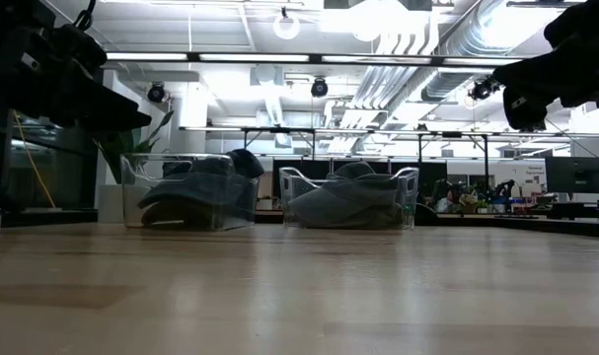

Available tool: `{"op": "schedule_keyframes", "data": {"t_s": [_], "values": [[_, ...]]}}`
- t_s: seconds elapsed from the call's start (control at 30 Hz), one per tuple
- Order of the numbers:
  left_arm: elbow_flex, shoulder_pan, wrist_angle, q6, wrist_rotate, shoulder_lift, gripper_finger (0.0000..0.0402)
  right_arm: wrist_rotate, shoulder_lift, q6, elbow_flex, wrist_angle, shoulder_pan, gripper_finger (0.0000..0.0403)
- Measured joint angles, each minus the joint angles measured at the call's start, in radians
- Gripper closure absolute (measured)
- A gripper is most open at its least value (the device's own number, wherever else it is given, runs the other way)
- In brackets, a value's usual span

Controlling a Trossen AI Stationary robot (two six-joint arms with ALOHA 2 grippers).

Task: Pick & Place hat
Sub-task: Return to Home Position

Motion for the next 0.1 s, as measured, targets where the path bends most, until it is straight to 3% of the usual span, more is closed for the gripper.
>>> {"op": "schedule_keyframes", "data": {"t_s": [0.1], "values": [[0.0, 0.0, 0.0, 0.0, 0.0, 0.0, 0.0236, 0.0, 0.0, 0.0, 0.0, 0.0, 0.0, 0.0394]]}}
